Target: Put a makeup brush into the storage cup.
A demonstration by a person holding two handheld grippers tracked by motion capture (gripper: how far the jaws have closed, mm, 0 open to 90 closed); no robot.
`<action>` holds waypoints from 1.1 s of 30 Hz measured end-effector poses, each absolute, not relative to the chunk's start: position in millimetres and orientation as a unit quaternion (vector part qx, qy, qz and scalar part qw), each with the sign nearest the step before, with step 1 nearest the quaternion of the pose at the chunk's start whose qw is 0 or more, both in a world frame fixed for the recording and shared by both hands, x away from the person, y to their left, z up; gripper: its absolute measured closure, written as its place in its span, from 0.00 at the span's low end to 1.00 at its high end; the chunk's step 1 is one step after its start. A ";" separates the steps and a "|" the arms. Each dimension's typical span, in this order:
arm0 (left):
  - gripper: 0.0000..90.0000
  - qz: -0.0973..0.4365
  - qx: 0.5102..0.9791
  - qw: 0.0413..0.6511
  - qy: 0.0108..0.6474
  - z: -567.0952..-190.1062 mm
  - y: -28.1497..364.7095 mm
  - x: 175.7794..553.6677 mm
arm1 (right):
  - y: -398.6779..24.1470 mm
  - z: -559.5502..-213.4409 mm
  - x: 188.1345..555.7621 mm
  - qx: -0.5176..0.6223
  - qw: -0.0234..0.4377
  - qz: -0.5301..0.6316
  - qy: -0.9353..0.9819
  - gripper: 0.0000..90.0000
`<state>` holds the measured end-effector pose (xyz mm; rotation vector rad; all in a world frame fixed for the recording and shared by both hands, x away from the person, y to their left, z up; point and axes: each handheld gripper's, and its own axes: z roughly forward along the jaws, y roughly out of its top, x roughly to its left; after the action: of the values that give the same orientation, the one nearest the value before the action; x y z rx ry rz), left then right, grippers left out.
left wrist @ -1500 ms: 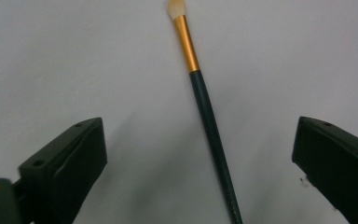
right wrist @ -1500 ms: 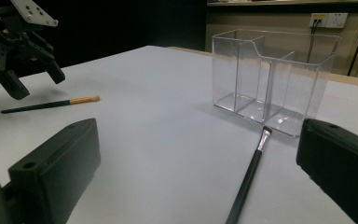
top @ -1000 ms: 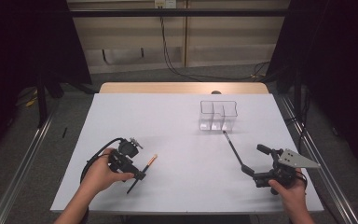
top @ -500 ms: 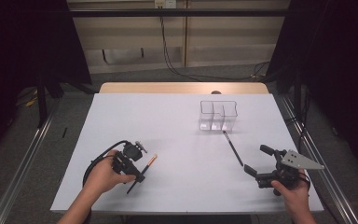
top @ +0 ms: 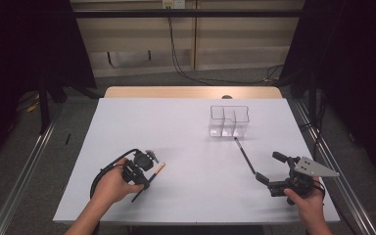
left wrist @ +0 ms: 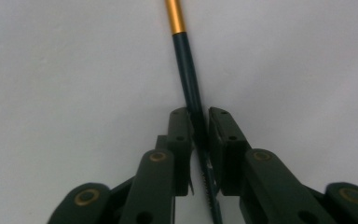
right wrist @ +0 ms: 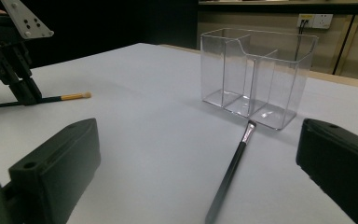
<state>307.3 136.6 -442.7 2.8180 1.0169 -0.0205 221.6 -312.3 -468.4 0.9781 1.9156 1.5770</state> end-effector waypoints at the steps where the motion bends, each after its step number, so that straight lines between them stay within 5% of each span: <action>1: 0.92 -0.009 0.938 0.073 0.340 -442.9 136.0 307.2 | -312.2 -468.4 221.6 0.357 0.235 0.575 0.698 0.00; 16: 0.93 -0.016 0.936 0.059 0.347 -444.9 132.8 310.5 | -309.8 -468.1 223.0 0.353 0.233 0.573 0.701 0.00; 33: 0.94 -0.040 0.920 0.140 0.363 -436.4 148.2 318.2 | -311.9 -468.4 224.0 0.355 0.229 0.573 0.702 0.00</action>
<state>318.2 148.2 -436.4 2.6586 1.0476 -0.1164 224.0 -311.9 -468.4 0.9784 1.9324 1.5780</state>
